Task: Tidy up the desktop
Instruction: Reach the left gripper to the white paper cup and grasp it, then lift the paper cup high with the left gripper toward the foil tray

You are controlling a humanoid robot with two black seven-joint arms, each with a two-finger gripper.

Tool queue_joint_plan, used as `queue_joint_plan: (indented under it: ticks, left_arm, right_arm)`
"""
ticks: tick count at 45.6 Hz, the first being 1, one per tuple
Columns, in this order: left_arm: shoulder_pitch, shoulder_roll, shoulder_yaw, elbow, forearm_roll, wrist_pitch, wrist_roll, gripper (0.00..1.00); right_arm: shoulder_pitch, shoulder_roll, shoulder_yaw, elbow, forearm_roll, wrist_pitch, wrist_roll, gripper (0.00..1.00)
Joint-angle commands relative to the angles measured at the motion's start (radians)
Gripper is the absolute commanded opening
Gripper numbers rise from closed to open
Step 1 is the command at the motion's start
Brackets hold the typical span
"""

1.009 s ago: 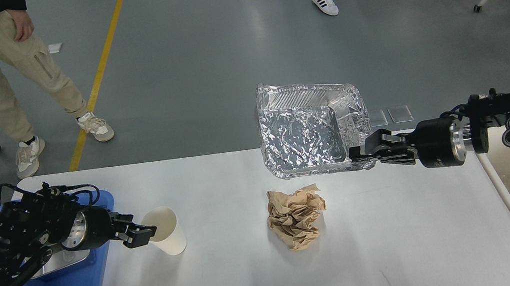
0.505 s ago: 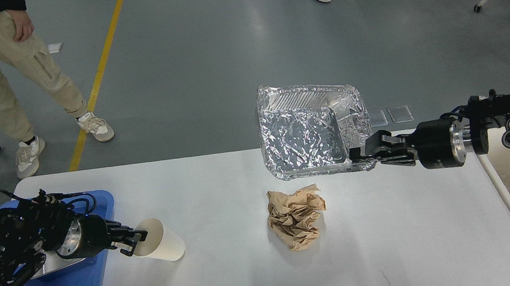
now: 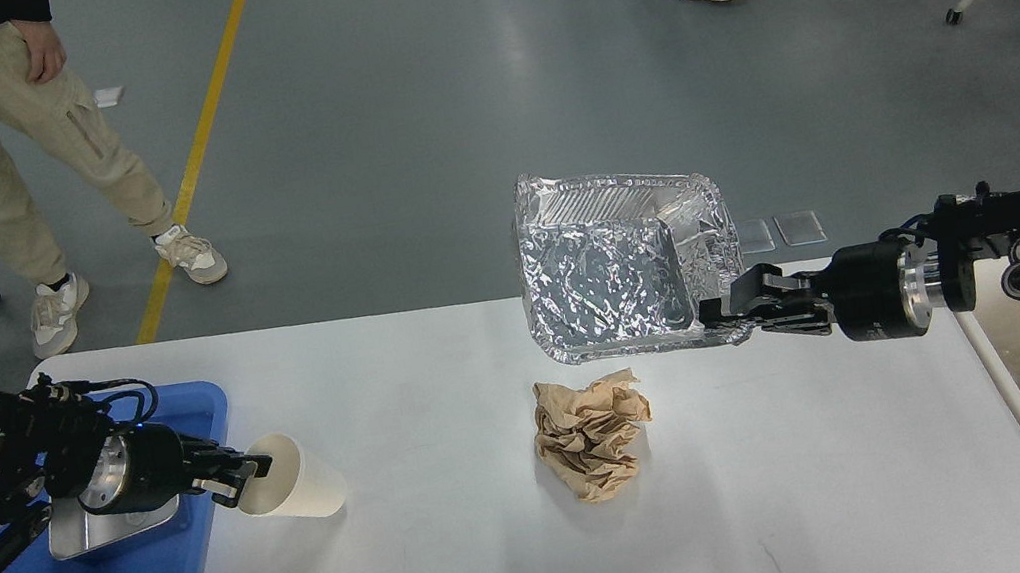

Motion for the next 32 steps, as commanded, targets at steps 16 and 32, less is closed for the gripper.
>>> queue_joint_plan:
  ticks: [16,32]
  left_arm:
    - [0.016,0.360,-0.054,-0.197,-0.370,0.024,-0.049,0.02]
    - [0.038,0.599,-0.104,-0.380,-0.615,0.052,-0.080,0.03]
  right_arm:
    - [-0.001,0.020,-0.012,-0.020,0.000,0.000,-0.002,0.00]
    - [0.001,0.047,-0.018,-0.036,-0.002,0.000,-0.005,0.00]
